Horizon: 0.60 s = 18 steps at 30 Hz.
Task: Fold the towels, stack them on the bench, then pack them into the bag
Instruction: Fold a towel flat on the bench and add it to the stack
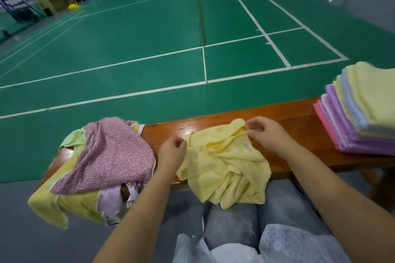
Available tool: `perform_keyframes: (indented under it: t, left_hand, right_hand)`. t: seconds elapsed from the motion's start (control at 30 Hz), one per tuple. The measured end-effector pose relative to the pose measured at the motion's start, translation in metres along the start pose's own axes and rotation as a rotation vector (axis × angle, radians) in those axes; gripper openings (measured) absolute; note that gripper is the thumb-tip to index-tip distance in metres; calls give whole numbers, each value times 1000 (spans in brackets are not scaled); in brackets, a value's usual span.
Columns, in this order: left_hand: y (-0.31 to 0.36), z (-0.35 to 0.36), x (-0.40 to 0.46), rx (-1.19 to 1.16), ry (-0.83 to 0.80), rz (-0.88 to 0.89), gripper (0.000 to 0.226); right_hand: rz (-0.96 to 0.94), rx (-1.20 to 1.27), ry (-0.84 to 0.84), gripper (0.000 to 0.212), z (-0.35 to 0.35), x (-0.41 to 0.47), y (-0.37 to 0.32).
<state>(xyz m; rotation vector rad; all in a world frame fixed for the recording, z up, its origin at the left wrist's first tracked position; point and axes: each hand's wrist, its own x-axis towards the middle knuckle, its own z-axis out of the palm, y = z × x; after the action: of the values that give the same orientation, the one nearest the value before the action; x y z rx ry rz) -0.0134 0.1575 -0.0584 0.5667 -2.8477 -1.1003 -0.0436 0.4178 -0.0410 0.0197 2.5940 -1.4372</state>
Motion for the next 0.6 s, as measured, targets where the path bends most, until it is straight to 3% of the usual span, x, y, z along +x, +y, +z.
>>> perform_keyframes:
  t: [0.03,0.1,0.17,0.27,0.47,0.6]
  left_hand:
    - [-4,-3,7,80,23,-3,28]
    - [-10,-1,16,214,-77,-25,44]
    - [-12,7,18,320,-158,-7,58]
    - [-14,16,13,370,-140,68,67]
    - [-27,13,7,301,-39,127,33]
    - [-23,-1,8,24,51,60,30]
  right_hand:
    - [54,-80,60,34,-2,0,7]
    - [98,-212,44,42,0,-3,17]
    - [61,-272,-15,47,9,-9,17]
    - [8,-312,-54,50,31,-11,10]
    - [136,-245,-28,43,45,1,6]
    - [360,188,-67,65,22,5,5]
